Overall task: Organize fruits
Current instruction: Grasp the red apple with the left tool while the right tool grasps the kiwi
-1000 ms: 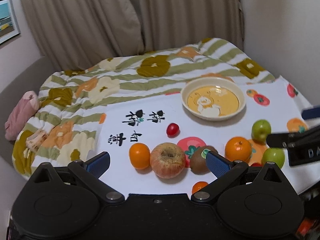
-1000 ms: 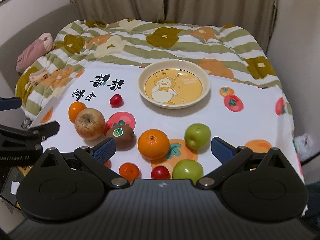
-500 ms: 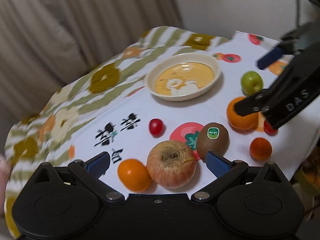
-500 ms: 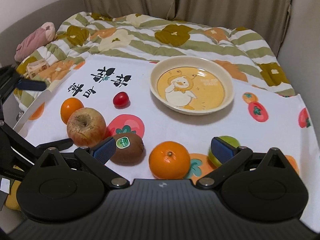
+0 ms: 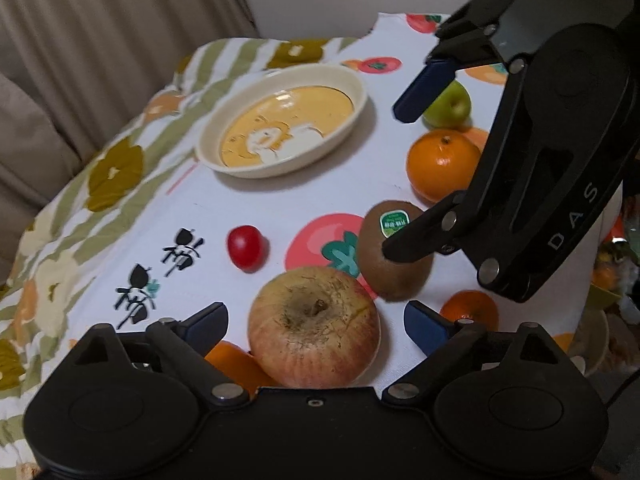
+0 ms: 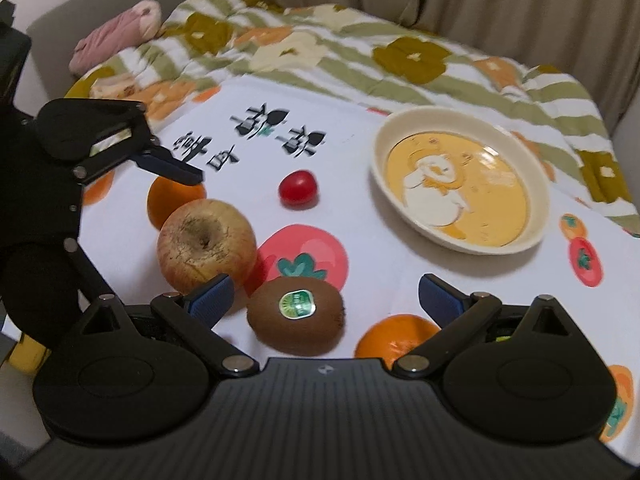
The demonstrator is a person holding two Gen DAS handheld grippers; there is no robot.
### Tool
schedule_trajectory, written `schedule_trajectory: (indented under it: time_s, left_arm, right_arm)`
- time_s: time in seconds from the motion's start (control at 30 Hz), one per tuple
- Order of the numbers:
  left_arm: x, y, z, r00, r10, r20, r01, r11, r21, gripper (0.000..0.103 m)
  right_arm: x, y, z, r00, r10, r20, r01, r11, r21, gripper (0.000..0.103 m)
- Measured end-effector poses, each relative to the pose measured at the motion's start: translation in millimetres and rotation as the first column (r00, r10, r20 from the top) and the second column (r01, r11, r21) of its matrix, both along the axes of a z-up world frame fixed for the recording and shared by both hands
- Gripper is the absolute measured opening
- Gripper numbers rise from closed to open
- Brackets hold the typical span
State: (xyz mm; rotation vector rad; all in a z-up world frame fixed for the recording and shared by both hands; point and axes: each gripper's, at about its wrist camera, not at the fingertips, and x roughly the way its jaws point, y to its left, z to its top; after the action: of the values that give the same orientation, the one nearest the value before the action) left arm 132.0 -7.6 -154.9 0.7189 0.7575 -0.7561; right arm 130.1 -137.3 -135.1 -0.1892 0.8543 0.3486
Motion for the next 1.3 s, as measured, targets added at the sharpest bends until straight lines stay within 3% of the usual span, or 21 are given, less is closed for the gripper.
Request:
schedule_trajectory:
  time_s: [0.3, 0.43, 0.5, 0.73, 1.1, 1.3]
  left_arm:
    - [12, -2, -13, 0.998, -0.044, -0.055, 0.045, 0.999, 0.007, 0.091]
    - [12, -3, -18, 0.997, -0.066, -0.038, 0.067, 0.997, 0.024, 0.088]
    - [12, 0, -18, 0.998, -0.067, -0.012, 0.068, 0.997, 0.036, 0.079]
    - [15, 3, -17, 0.997, -0.079, -0.020, 0.079, 0.996, 0.027, 0.079]
    - [13, 3, -17, 0.997, -0.075, -0.022, 0.076, 0.997, 0.027, 0.079]
    - [11, 4, -15, 0.997, -0.072, -0.034, 0.073, 0.997, 0.023, 0.079]
  right_arm:
    - [13, 13, -10, 0.997, 0.071, -0.039, -0.073, 0.996, -0.045, 0.103]
    - [17, 19, -15, 0.990, 0.124, -0.069, -0.129, 0.989, -0.070, 0.103]
    - [19, 21, -19, 0.984, 0.155, -0.088, -0.163, 0.983, -0.089, 0.103]
    - [24, 28, -33, 0.961, 0.226, -0.157, -0.249, 0.958, -0.144, 0.095]
    - [31, 27, -41, 0.956, 0.218, -0.196, -0.244, 0.962, -0.120, 0.083]
    - [29, 28, -41, 0.959, 0.211, -0.188, -0.235, 0.965, -0.118, 0.082]
